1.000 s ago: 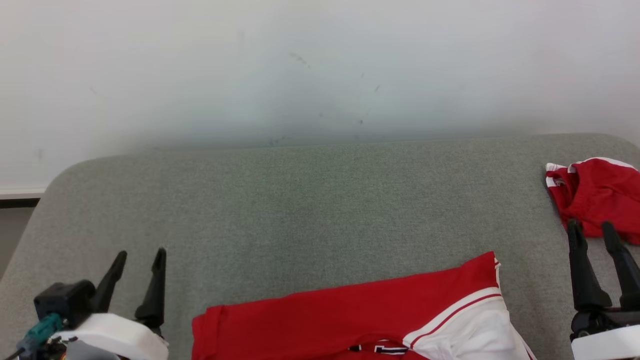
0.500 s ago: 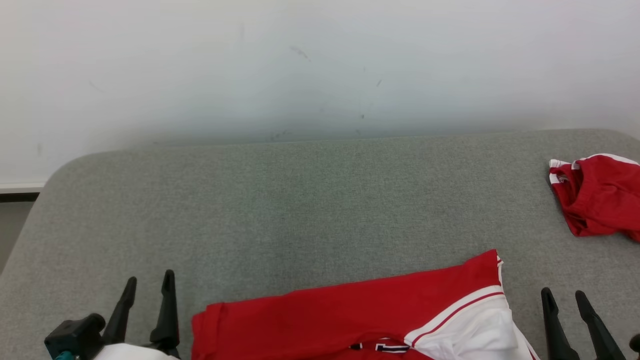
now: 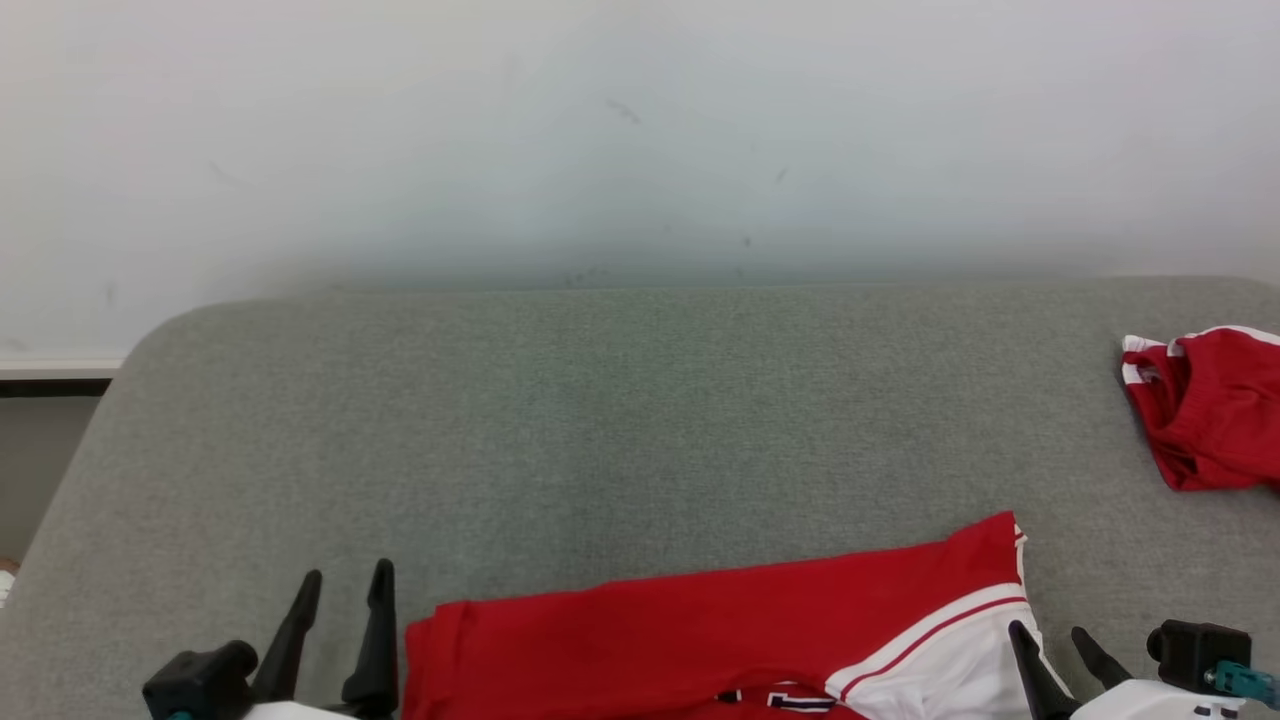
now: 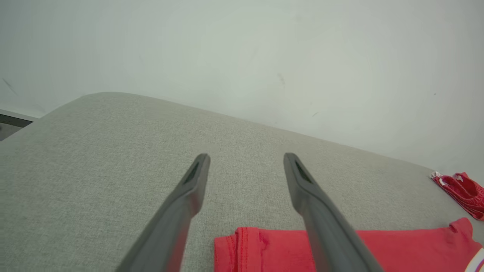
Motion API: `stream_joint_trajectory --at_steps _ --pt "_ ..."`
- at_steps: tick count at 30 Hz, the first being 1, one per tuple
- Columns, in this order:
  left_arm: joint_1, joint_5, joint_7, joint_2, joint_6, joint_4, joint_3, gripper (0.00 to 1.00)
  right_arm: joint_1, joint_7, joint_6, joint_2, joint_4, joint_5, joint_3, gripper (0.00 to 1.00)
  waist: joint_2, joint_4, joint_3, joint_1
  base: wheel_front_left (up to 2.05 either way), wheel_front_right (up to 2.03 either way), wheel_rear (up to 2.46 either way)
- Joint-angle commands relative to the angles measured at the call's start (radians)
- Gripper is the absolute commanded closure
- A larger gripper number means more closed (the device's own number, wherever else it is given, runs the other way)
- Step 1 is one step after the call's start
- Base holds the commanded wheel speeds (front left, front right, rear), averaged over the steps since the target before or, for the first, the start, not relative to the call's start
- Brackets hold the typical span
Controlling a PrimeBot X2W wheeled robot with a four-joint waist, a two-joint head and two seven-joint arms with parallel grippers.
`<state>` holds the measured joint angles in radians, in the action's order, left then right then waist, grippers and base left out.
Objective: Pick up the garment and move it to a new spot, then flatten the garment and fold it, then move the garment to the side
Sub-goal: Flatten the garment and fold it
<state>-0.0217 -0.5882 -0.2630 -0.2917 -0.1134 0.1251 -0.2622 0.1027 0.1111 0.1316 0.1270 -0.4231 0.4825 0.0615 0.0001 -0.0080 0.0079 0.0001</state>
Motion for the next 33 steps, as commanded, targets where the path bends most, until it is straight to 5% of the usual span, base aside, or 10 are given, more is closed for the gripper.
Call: stream_joint_trajectory --at_steps 1,9,17,18,20,21,22,33 --pt "-0.006 0.004 -0.001 0.003 0.004 0.010 -0.001 0.00 0.018 0.012 -0.002 -0.002 -0.018 -0.001 -0.006 0.00 -0.0001 0.009 -0.003 -0.0001 0.00 0.00 0.00" --pt "-0.027 -0.005 0.014 0.000 0.018 0.048 -0.018 0.00 0.076 0.136 -0.002 -0.013 -0.159 -0.011 -0.058 0.00 -0.0001 0.044 0.008 -0.0001 0.00 0.00 0.00" --pt "-0.050 -0.010 0.021 0.003 0.032 0.074 -0.032 0.00 0.085 0.411 0.001 -0.054 -0.259 0.040 -0.016 0.00 -0.0001 0.073 0.020 -0.0001 0.00 0.00 0.00" --pt "-0.050 -0.011 0.020 0.004 0.033 0.078 -0.033 0.00 0.083 0.440 0.003 -0.060 -0.255 0.049 -0.008 0.10 -0.0001 0.077 0.019 -0.0001 0.00 0.00 0.00" --pt "-0.051 -0.015 0.019 0.006 0.035 0.084 -0.034 0.00 0.084 0.460 0.005 -0.068 -0.240 0.060 -0.005 0.56 -0.0001 0.083 0.018 -0.0001 0.00 0.00 0.00" --pt "-0.050 -0.016 0.018 0.007 0.036 0.087 -0.034 0.00 0.085 0.467 0.005 -0.071 -0.232 0.065 -0.008 0.68 -0.0001 0.086 0.018 -0.0001 0.00 0.00 0.00" --pt "-0.050 -0.017 0.017 0.007 0.038 0.090 -0.034 0.00 0.086 0.473 0.005 -0.073 -0.226 0.067 -0.008 0.96 -0.0001 0.089 0.017 -0.0001 0.00 0.00 0.00" --pt "-0.048 -0.026 0.008 0.017 0.047 0.123 -0.031 0.00 0.118 0.557 0.000 -0.010 -0.116 0.097 -0.083 1.00 -0.0001 0.078 0.005 -0.0001 0.00 0.00 0.00"
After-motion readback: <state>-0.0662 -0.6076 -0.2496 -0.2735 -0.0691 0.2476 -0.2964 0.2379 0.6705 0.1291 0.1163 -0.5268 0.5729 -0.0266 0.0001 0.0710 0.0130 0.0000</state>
